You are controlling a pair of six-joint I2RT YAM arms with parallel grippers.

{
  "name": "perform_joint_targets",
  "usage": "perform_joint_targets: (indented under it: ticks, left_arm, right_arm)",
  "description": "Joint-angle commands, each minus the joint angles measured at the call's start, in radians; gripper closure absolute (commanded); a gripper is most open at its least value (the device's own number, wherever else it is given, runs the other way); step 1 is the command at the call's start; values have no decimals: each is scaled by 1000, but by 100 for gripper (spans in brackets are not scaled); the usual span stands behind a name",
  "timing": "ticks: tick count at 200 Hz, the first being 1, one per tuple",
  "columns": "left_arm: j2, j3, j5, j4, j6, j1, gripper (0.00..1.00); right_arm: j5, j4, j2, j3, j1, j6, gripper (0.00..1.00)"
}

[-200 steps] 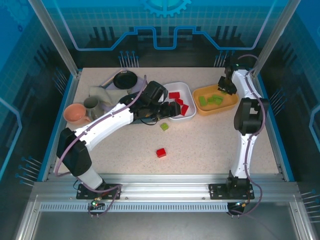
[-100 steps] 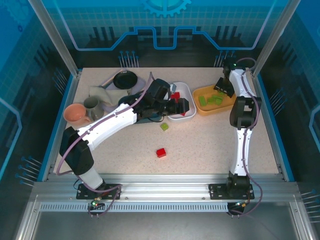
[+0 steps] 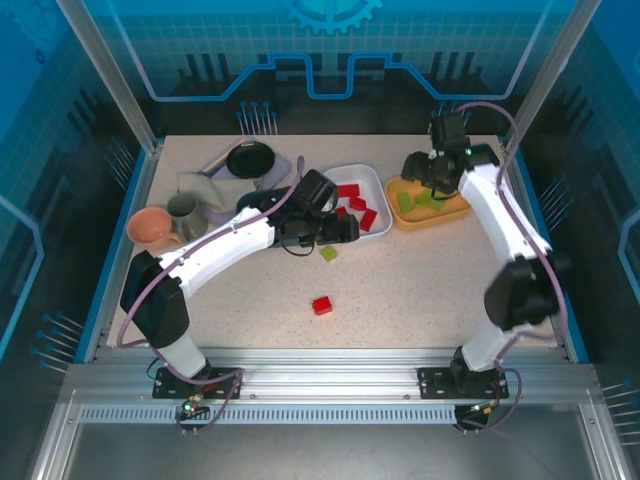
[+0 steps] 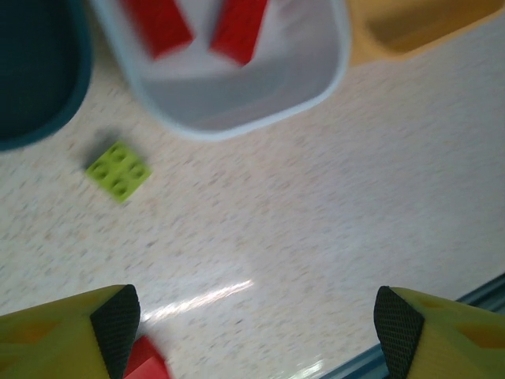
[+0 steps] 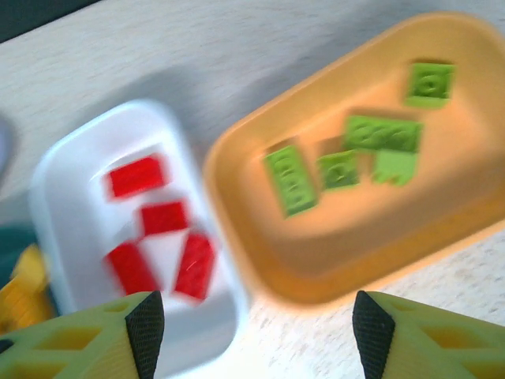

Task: Sort the legos into containers by color

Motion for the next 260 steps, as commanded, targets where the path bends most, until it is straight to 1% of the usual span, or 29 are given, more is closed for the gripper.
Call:
perform_joint_targets:
  ticks: [1,10,28,44,60,68,84,106,138,170,190,203,222,227,245,260]
  left_arm:
    - [2,-66,30,-121,55,-22,18]
    - [1,-103,46,-137,55,-34,17]
    - [11,-163,82,-167,30,-57,17]
    - [23,-208,100,-170,-5,-68,15]
    - [54,-214,121,-170,-37,-75,14]
    - [76,-207,124,-181,-50,-78,10]
    - [119,-196,127,-193,-79,-82,10]
    - [165,-195,147,-167,-112,-84,11]
    - [204,-176,154,-148,-153,-85,20]
    - [228,-164,159,-146,-166,-87,38]
    - [221,-165,154,-143,-169,-88,51]
    - [207,-164,140,-144,-170,-88,57]
    - [159,-142,93,-170,-166,-88,59]
    - [144,-128,76,-184,-161,-88,59]
    - [113,-37,22,-247,-130,-77,60]
    - [123,50,19,-278,-108,-50,60]
  right_arm:
    - [-53,55,-102,-223,68,-9,31]
    - [-89,62,-161,-305,106,-3,30]
    - [-202,99,-292,-475,161,2,27]
    - [-293,127,-411,-587,209,-10,24]
    - [-314,101,-497,-646,251,-13,22]
    - [-320,82,-525,-670,260,-13,22]
    - [-321,49,-562,-688,266,-7,22]
    - [-314,33,-586,-713,268,-6,22]
    - [-307,37,-582,-707,269,0,23]
    - [-313,42,-576,-711,269,-1,23]
    - [-309,37,-573,-709,269,-8,23]
    - [-306,33,-571,-704,269,-12,23]
    - [-299,24,-572,-700,270,-18,24]
    - [-292,19,-574,-665,269,-21,24]
    - [-250,7,-585,-621,267,-30,24]
    - [-233,13,-580,-576,250,-29,25]
